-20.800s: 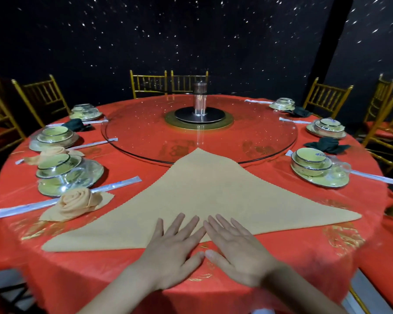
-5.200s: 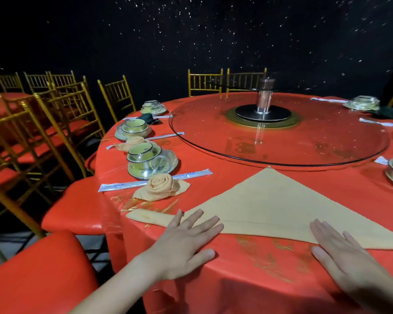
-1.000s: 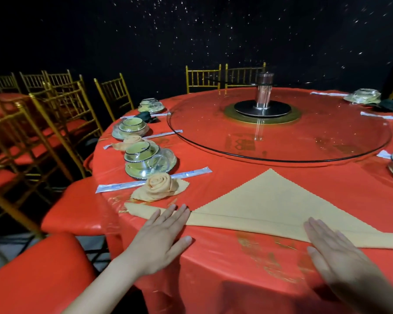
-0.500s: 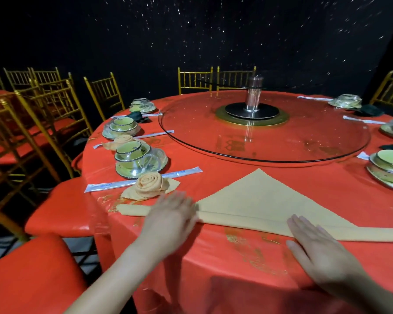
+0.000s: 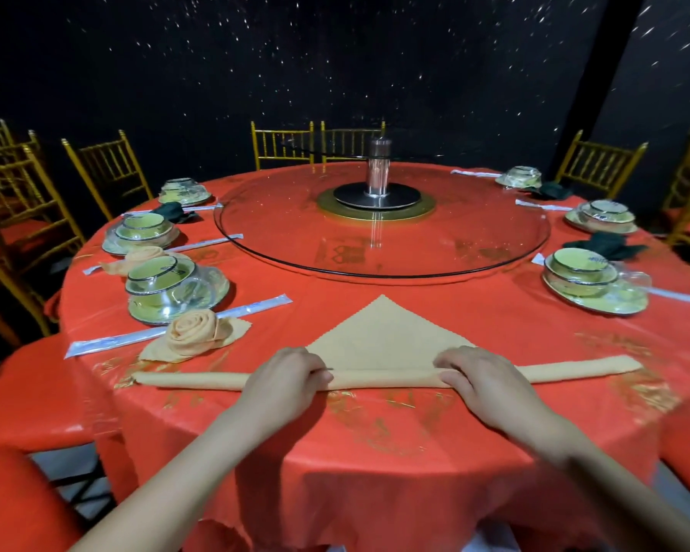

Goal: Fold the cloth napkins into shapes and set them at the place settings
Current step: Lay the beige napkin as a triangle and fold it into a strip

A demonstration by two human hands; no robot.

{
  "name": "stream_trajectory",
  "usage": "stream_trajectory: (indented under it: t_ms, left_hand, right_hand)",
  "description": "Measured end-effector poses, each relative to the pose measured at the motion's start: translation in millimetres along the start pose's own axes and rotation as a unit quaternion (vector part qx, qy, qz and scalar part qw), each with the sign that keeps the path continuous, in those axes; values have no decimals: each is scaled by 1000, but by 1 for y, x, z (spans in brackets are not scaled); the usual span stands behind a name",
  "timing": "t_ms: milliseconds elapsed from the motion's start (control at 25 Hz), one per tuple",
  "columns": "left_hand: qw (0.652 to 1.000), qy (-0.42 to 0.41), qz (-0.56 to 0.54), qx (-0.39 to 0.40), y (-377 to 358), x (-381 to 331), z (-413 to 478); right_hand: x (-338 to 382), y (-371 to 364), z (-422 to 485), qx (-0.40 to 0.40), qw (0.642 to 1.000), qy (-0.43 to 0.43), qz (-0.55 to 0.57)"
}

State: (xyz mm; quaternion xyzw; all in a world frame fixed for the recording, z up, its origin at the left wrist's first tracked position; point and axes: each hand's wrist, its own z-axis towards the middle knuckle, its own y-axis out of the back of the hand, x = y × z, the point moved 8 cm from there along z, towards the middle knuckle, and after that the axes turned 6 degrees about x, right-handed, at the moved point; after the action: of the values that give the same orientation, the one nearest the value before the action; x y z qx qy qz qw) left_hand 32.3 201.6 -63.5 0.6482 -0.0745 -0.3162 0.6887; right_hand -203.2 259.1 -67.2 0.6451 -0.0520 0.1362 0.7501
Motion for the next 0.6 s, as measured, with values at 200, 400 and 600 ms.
stream_trajectory:
  t_ms: [200, 400, 600]
  left_hand:
    - [996, 87, -9, -10, -3, 19, 16]
    - [991, -125, -16, 36, -36, -85, 28]
    - [988, -85, 81, 99, -79, -121, 33]
  right_hand:
    - [-12, -3, 15, -9, 998, -52, 29]
    - [-15, -7, 16, -43, 996, -73, 35]
    - [-17, -21, 9, 7, 999, -38, 3]
